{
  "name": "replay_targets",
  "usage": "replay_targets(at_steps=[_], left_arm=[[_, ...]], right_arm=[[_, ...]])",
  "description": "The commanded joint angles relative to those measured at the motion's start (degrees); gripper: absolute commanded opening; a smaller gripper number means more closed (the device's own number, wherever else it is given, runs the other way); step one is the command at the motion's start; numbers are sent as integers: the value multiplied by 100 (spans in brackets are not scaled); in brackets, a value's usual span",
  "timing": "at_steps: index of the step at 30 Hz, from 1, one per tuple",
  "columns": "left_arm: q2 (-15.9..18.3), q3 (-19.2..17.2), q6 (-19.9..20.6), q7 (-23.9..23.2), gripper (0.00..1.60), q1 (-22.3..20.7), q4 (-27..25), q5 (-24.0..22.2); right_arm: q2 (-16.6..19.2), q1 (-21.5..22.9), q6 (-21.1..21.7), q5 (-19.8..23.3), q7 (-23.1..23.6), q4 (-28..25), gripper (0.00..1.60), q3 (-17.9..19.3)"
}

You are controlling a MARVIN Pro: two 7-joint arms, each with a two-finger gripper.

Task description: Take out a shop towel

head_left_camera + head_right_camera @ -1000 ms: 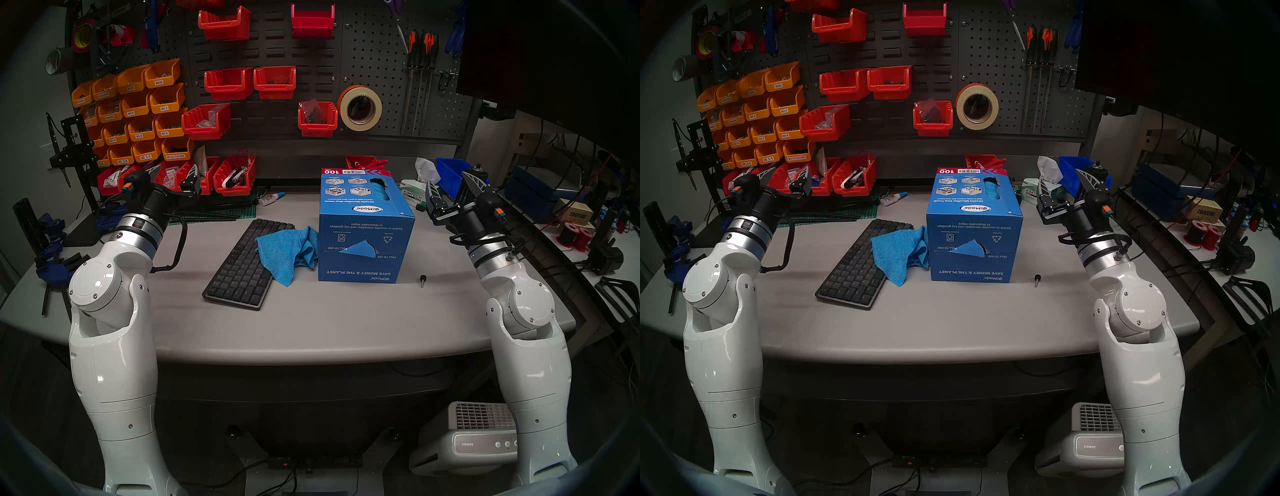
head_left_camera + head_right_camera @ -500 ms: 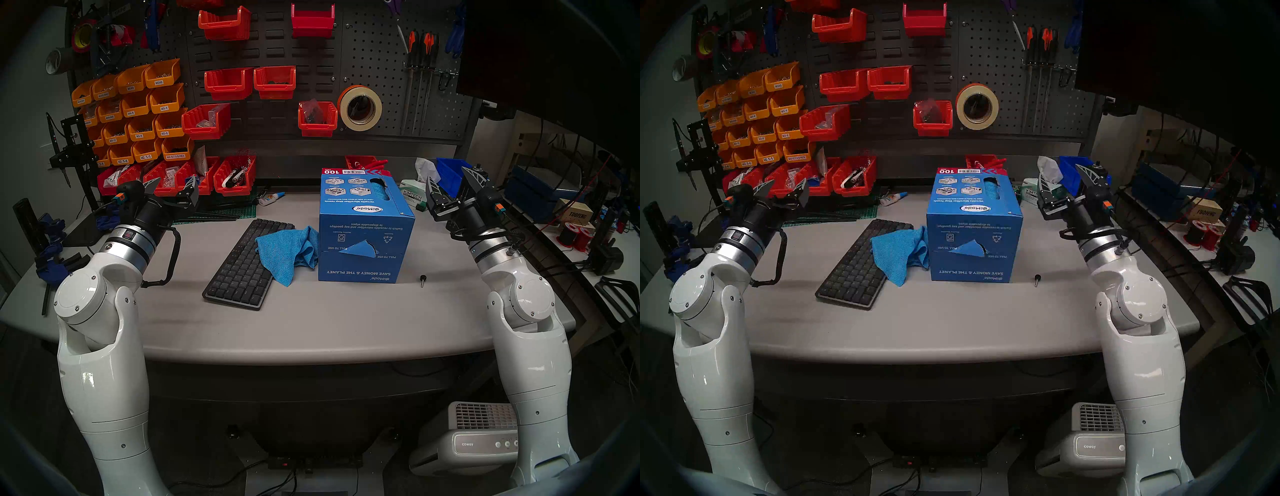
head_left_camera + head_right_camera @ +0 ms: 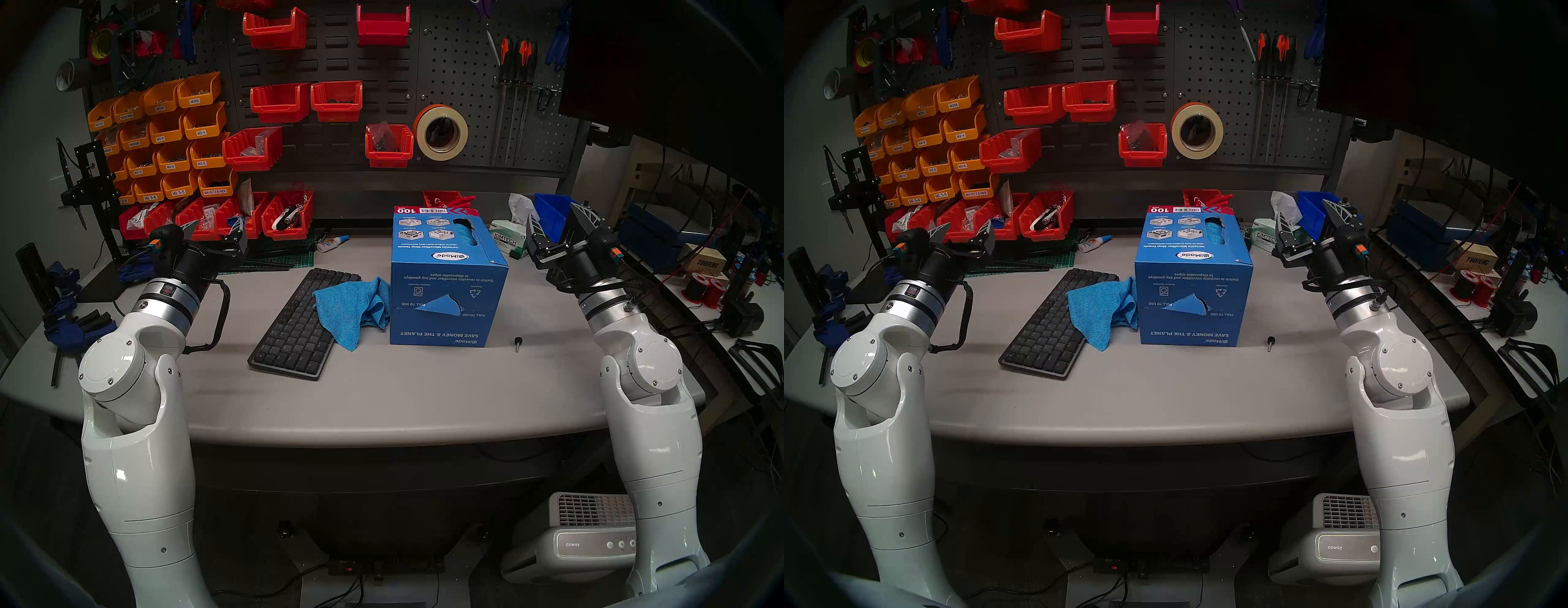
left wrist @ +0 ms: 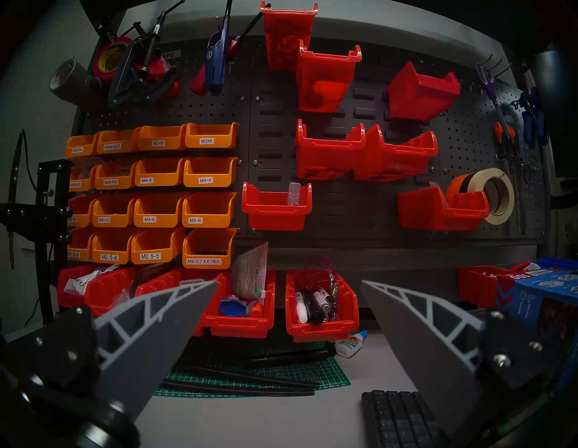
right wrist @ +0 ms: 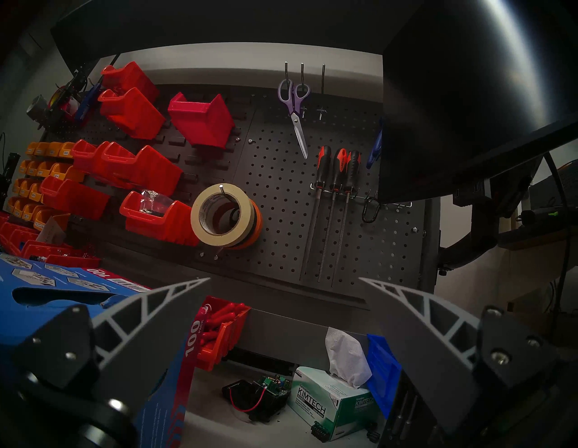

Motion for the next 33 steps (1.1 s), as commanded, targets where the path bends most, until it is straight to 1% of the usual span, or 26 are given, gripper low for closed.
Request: replay_targets(at_steps=[1, 33], left_arm=[[22, -25, -107, -28, 160, -100, -168, -43], [22, -35, -112, -51, 160, -101, -164, -55]], right_arm=[[35, 153, -59, -13, -23, -178, 160, 49], [49, 150, -61, -8, -42, -180, 160, 40]])
